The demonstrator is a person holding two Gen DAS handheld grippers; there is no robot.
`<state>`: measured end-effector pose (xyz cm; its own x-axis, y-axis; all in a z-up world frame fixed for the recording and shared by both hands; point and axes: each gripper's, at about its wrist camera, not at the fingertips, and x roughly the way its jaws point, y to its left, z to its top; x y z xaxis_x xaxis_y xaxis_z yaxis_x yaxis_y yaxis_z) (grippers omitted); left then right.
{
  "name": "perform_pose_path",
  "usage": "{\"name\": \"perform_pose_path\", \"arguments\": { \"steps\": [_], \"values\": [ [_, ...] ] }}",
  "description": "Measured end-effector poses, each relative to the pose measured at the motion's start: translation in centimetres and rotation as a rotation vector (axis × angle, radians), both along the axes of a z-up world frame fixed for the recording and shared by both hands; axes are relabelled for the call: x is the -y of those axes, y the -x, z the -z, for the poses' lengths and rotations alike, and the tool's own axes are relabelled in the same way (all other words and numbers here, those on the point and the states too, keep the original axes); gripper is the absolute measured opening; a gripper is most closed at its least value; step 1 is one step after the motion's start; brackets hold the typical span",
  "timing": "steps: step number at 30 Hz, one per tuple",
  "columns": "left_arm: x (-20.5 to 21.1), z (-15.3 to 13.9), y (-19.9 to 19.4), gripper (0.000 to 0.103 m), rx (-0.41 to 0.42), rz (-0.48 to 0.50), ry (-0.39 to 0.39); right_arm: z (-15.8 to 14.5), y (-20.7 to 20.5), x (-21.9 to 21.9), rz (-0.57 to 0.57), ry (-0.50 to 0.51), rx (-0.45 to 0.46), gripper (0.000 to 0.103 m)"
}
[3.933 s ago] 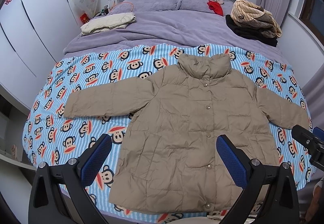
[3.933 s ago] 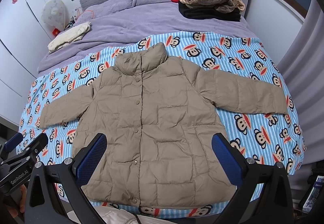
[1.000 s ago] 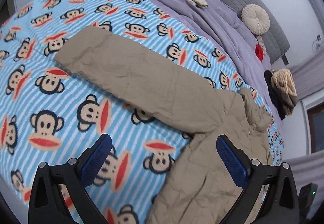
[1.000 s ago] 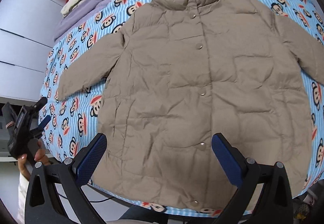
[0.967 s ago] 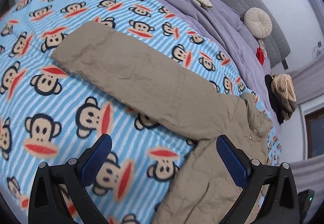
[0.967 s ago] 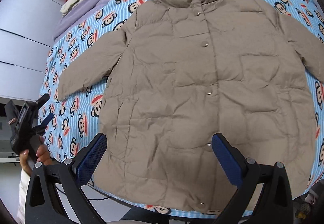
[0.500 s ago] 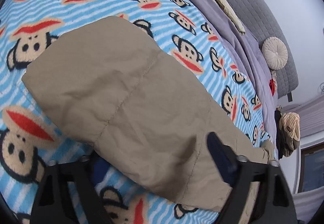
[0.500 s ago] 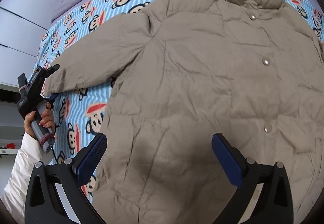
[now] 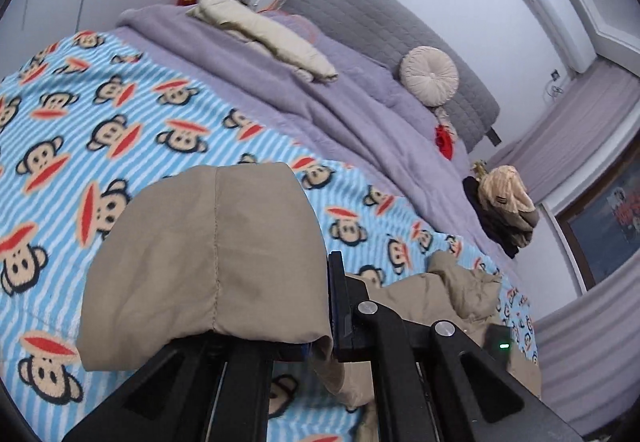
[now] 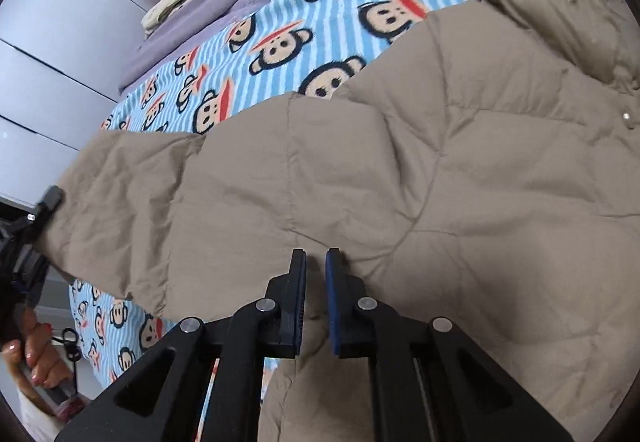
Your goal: Fold large clothes
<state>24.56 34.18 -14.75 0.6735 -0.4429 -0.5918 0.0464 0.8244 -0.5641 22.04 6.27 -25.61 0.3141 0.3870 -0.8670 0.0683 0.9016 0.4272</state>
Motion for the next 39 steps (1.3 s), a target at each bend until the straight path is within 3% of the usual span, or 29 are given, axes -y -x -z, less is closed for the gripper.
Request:
{"name": "perform_pose_path", "arguments": {
  "steps": [5,8,11,13,17,20,21,23,24,25,30,32,34,35,36,39],
  "values": [
    [8.6,-4.4,-0.2,0.008,0.062,0.166,-0.02,3.5,-1.3,-1.0,-0.081,-0.075,-0.065,0.011],
    [15.6,-6.1,-0.2,0.008,0.106,0.276,-0.042,2.0,-0.7,2.3,-0.041,-0.19,-0.083,0.011],
    [23.3,-6.2,0.1,0.008,0.117,0.38,-0.058,-1.2,1.3,8.0,-0.004,-0.173,-0.032,0.011],
    [28.8,-5.2,0.3,0.008,0.11,0.443,-0.098,-3.0,3.1,12.7,0.042,-0.123,-0.005,0.011],
    [39.0,-0.2,1.5,0.008,0.047,0.55,-0.327,-4.5,7.1,22.6,0.173,-0.024,-0.007,0.011],
    [43.1,4.8,2.8,0.008,-0.028,0.612,-0.468,-3.8,9.5,28.1,0.25,0.025,-0.04,0.011],
    [44.0,5.9,3.3,0.013,-0.051,0.62,-0.51,-3.4,10.2,29.9,0.279,0.03,-0.059,0.011],
    [44.3,7.7,4.1,0.042,-0.092,0.633,-0.553,-2.8,11.3,32.1,0.318,0.024,-0.081,0.011],
    [44.1,8.0,4.6,0.068,-0.092,0.62,-0.547,-2.5,11.6,32.8,0.329,0.021,-0.084,0.011],
    [43.7,8.0,5.1,0.087,-0.085,0.604,-0.539,-2.0,12.0,32.9,0.335,0.019,-0.084,0.011],
    [41.0,6.3,6.6,0.089,-0.072,0.589,-0.55,-1.7,11.9,32.9,0.326,0.035,-0.071,0.011],
    [38.4,4.9,6.5,0.089,-0.054,0.548,-0.521,-2.2,12.0,31.3,0.306,0.049,-0.055,0.014],
    [34.8,3.9,5.9,0.089,-0.057,0.464,-0.495,-3.1,11.5,29.3,0.268,0.082,-0.021,0.052],
    [32.8,3.6,5.4,0.089,-0.07,0.409,-0.487,-3.9,11.1,28.4,0.243,0.103,0.009,0.088],
    [30.6,3.5,4.7,0.089,-0.097,0.351,-0.474,-4.6,10.7,27.4,0.22,0.113,0.049,0.095],
    [24.2,4.8,1.8,0.089,-0.216,0.202,-0.397,-5.9,9.7,23.2,0.107,0.168,0.107,0.095]
  ]
}}
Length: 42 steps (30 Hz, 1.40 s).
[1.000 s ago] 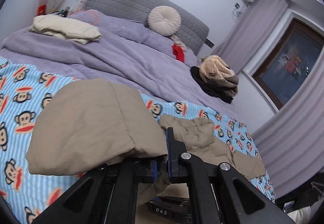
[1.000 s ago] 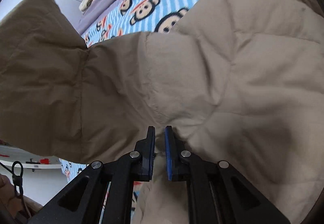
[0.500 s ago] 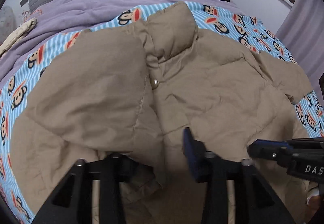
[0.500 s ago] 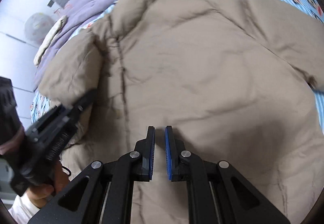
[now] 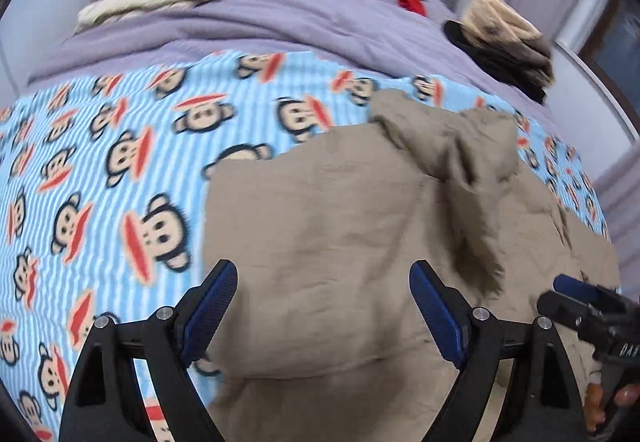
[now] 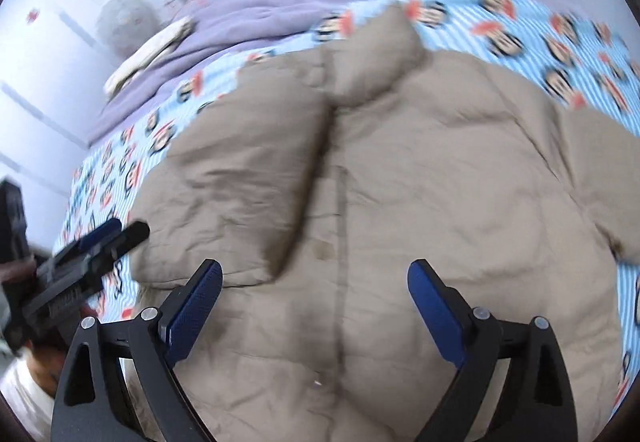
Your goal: Fold large clothes
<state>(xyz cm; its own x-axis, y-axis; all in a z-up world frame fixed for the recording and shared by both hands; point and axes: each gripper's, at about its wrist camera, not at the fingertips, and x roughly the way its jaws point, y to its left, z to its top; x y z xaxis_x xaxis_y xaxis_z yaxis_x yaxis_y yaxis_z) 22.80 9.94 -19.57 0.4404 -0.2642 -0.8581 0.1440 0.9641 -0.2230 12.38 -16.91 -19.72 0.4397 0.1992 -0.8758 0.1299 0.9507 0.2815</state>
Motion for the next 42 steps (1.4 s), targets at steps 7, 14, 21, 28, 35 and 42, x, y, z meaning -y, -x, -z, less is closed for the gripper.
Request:
{"name": "perform_pose_path", "arguments": {
  "steps": [7,14,21,28,35,42],
  "values": [
    [-7.5,5.2,-4.7,0.089,-0.21,-0.126,0.288,1.6,-5.7,-6.9,-0.065,0.345,0.052,0.075],
    [-4.9,7.0,-6.0,0.026,-0.21,-0.089,0.43,2.6,-4.4,2.3,0.186,0.008,0.029,0.009],
    [0.2,3.5,-5.1,0.026,0.078,0.052,-0.155,8.7,-0.8,8.0,0.379,-0.323,-0.058,0.008],
    [-5.7,3.4,-6.6,0.026,0.011,-0.151,-0.19,8.3,-2.7,5.9,0.343,-0.225,-0.075,0.008],
    [-5.9,0.1,-2.3,0.026,0.026,-0.058,-0.143,4.3,0.9,7.1,0.356,-0.092,-0.053,0.041],
    [-1.7,5.7,-1.0,0.026,-0.07,-0.001,-0.224,3.0,-2.1,6.5,0.255,-0.078,0.018,0.02]
  ]
}}
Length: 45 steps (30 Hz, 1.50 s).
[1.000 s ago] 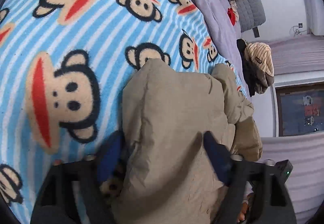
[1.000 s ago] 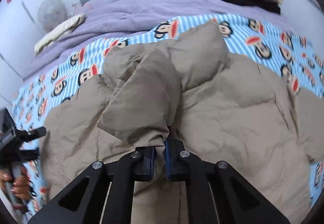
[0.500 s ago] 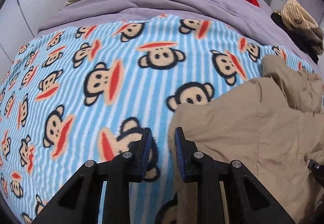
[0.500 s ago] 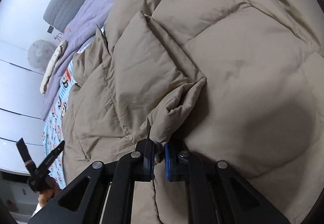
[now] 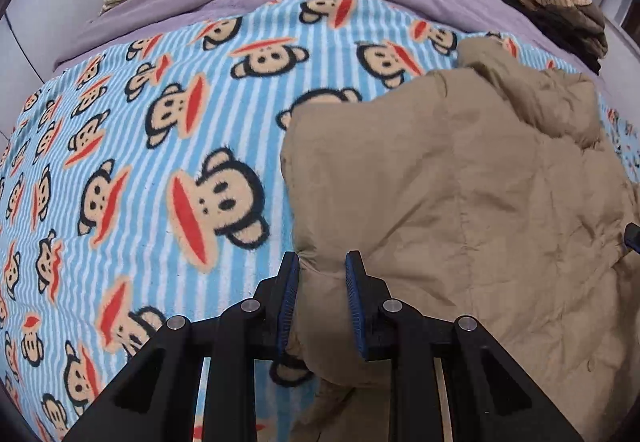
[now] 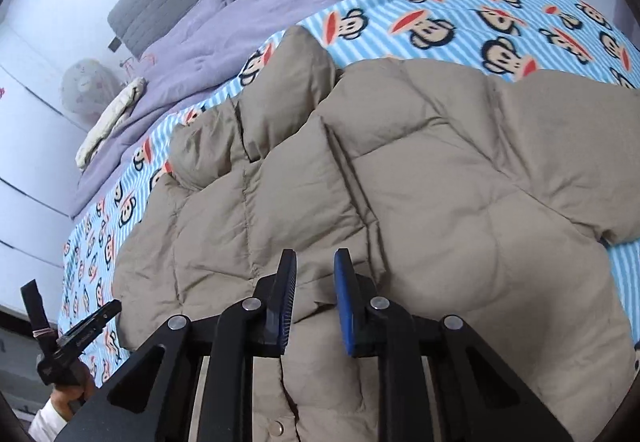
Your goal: Fold large clothes
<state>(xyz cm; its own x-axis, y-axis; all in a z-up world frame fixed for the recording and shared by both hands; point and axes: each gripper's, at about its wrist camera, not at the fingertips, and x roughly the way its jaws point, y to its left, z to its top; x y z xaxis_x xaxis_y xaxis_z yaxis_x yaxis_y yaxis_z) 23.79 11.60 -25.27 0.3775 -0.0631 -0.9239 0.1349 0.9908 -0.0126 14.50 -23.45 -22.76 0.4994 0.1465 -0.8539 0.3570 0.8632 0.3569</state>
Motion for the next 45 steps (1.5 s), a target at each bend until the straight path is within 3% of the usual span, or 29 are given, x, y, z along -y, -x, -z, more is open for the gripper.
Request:
{"name": "perform_pose_path", "arguments": {
  "steps": [3,5,9,14,24,25,26,27,30,34,37,39,45],
  "values": [
    [-0.1,0.9,0.0,0.026,-0.005,-0.025,-0.009,3.6,-0.1,0.2,0.006,0.025,-0.129,0.011],
    [-0.3,0.6,0.0,0.026,-0.009,-0.038,-0.003,4.0,0.7,0.8,0.042,-0.017,-0.124,0.011],
    [-0.1,-0.7,0.6,0.026,-0.016,-0.033,-0.029,3.4,2.8,1.9,0.058,-0.023,-0.138,0.011],
    [1.1,-3.8,2.6,0.026,-0.004,0.002,0.0,1.7,5.5,3.6,0.093,-0.069,-0.119,0.015],
    [8.6,-8.0,7.9,0.026,-0.018,0.087,0.072,0.5,11.3,5.4,0.161,-0.173,-0.105,0.016],
    [9.5,-8.4,8.4,0.04,-0.014,0.099,0.078,0.3,11.8,5.8,0.175,-0.181,-0.101,0.016],
    [10.3,-8.7,9.0,0.06,-0.01,0.108,0.082,0.3,12.4,6.3,0.191,-0.194,-0.095,0.018],
    [11.1,-9.1,9.4,0.103,0.002,0.11,0.083,0.2,13.1,7.1,0.207,-0.205,-0.091,0.024],
    [13.7,-9.7,10.7,0.102,0.023,0.159,0.098,-0.1,14.7,9.1,0.248,-0.215,-0.082,0.043],
    [17.6,-9.1,11.2,0.102,-0.016,0.194,0.074,-0.3,16.5,12.4,0.295,-0.223,-0.059,0.046],
    [19.8,-8.9,11.3,0.102,-0.025,0.187,0.093,-0.4,18.1,15.6,0.365,-0.233,-0.033,0.062],
    [21.3,-8.6,11.4,0.102,-0.041,0.177,0.103,-0.4,19.4,18.4,0.431,-0.25,-0.002,0.08],
    [24.9,-7.4,11.9,0.102,-0.094,0.174,0.099,0.3,22.5,26.3,0.586,-0.295,0.071,0.092]
  ]
}}
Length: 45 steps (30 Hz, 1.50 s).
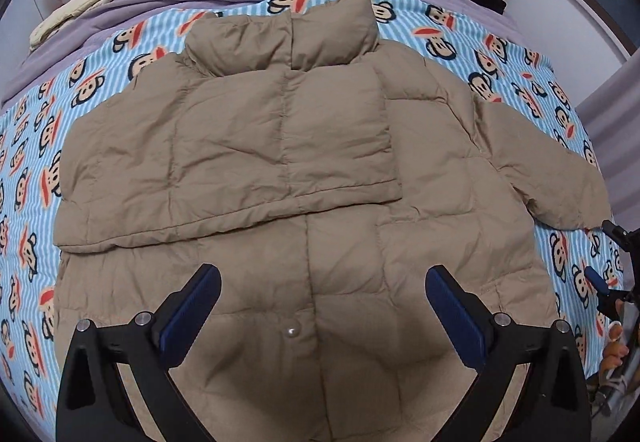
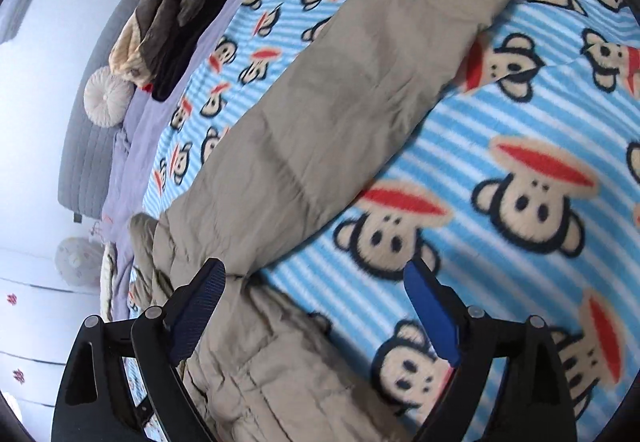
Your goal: Fold large clothes
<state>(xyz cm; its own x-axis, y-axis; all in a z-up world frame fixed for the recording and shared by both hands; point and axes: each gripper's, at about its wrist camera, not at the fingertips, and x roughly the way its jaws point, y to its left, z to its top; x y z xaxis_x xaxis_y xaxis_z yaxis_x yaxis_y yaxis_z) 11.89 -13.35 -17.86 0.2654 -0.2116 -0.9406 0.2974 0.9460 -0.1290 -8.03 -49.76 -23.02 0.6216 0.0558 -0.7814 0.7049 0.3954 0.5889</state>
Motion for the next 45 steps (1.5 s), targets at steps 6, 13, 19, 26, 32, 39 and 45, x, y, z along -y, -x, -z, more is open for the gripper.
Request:
{"name": "perform_pose_path", "arguments": {
  "steps": [6,13,19,26,32,39,45],
  "values": [
    [2.5,0.1,0.7,0.102,-0.009,0.009,-0.025,2.0,1.4,6.1,0.074,-0.098,0.037,0.092],
    [5.0,-0.5,0.6,0.102,-0.002,0.003,-0.012,4.3,1.1,10.9,0.154,-0.204,0.13,0.093],
    [6.2,-0.7,0.5,0.102,-0.01,-0.002,0.008,5.9,-0.6,14.4,0.226,-0.28,0.191,0.093],
    [5.1,-0.9,-0.1,0.102,0.02,-0.041,-0.024,8.4,-2.1,16.6,0.381,-0.467,0.331,0.092],
    [2.7,-1.0,-1.0,0.102,0.022,-0.105,-0.031,7.7,-5.4,15.5,0.315,-0.541,0.384,0.009],
    [-1.4,-0.9,-2.3,0.102,0.049,-0.162,-0.068,-0.8,-12.7,11.1,-0.004,-0.363,0.495,0.009],
    [-6.7,-0.9,-2.9,0.102,0.061,-0.241,-0.062,-8.3,-21.0,0.8,-0.359,-0.172,0.515,0.009]
  ]
}}
